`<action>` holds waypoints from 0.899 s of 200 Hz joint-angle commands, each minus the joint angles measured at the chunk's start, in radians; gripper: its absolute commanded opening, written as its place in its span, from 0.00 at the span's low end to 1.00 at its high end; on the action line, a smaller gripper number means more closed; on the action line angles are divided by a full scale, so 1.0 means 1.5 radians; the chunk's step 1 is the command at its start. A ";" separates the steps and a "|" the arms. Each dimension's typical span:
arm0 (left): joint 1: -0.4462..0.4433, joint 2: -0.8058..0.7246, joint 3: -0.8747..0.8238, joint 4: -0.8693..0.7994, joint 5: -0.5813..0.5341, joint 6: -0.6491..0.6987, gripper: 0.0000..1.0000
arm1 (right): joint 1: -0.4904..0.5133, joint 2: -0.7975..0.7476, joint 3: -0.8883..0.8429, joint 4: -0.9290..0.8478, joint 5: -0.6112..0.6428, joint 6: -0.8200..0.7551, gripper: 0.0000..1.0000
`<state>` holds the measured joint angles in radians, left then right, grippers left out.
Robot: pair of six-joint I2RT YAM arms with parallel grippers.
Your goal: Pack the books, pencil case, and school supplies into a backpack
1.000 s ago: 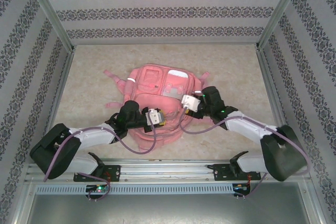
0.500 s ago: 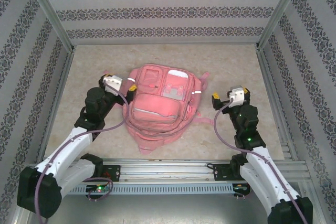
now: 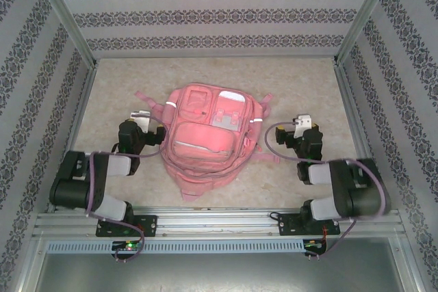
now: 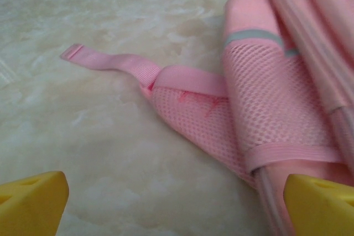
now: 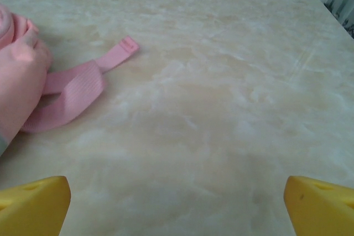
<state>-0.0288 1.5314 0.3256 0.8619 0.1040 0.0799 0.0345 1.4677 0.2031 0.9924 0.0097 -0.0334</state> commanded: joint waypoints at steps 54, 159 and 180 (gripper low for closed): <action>0.023 0.042 0.024 0.092 0.003 -0.034 0.99 | 0.004 0.034 0.107 -0.024 0.120 0.058 0.98; 0.021 0.040 0.030 0.075 -0.001 -0.033 0.99 | 0.005 0.039 0.107 -0.017 0.119 0.056 0.98; 0.021 0.040 0.030 0.076 -0.001 -0.034 0.99 | 0.003 0.039 0.107 -0.017 0.115 0.058 0.98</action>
<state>-0.0051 1.5929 0.3523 0.9501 0.1036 0.0437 0.0353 1.5349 0.3580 0.9581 0.1761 0.0315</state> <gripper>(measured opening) 0.993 0.982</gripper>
